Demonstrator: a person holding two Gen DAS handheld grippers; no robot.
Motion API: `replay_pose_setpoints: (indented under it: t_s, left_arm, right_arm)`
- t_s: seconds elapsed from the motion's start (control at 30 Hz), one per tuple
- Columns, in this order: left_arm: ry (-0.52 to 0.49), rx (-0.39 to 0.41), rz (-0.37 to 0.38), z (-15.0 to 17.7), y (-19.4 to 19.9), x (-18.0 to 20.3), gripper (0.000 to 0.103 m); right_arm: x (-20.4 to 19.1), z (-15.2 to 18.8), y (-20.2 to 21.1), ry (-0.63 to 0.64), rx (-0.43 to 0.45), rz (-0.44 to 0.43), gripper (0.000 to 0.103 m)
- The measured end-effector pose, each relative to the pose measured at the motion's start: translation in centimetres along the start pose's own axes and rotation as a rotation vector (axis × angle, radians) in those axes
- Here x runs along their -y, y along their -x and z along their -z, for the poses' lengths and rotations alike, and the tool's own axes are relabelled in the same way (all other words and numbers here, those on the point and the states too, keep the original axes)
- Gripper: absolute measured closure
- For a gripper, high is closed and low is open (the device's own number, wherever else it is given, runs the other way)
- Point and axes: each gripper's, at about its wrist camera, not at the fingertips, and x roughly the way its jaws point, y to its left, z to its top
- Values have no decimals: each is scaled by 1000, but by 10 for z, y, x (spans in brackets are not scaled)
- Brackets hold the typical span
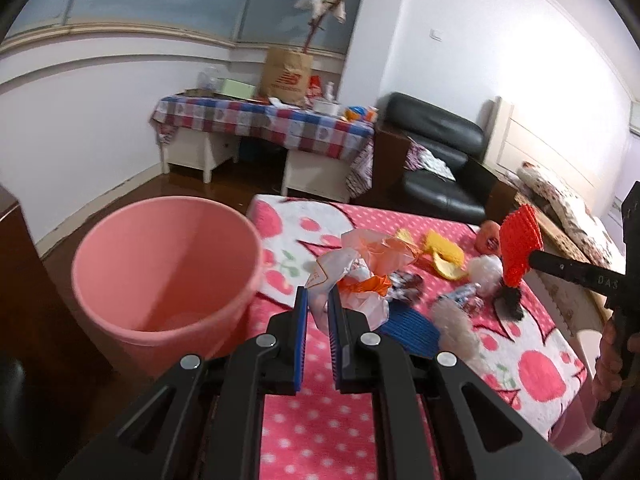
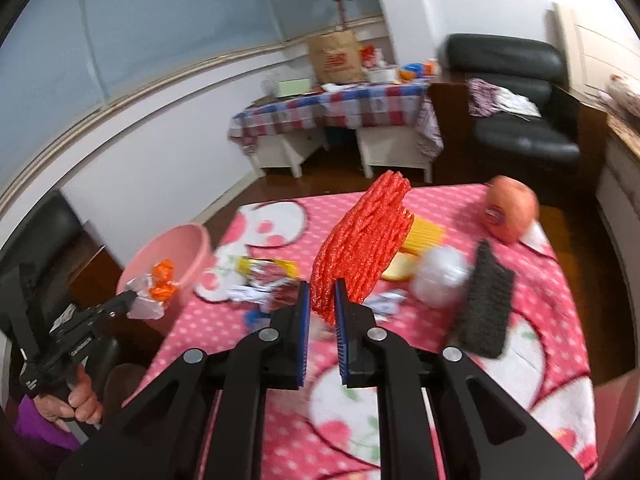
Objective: Collect trash
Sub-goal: 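Carry both items over the pink bin and open both tools to drop them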
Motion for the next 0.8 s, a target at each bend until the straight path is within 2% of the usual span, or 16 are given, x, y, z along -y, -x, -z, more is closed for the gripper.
replay_pose_setpoints:
  t_s: [0.3,0.6,0.8]
  left_arm:
    - [85,36,-125,-7,12,-45,94]
    - [159,20,-250,-9,4,-93,94]
    - [173,-6,-293,-5,-6,-106,94]
  right_arm:
    - [-73,-21,-49,135,-39,-171,91]
    - [-145,-29,-110,226,-122,-335,91]
    - [-171,-25,-150,235,-201,-384,91]
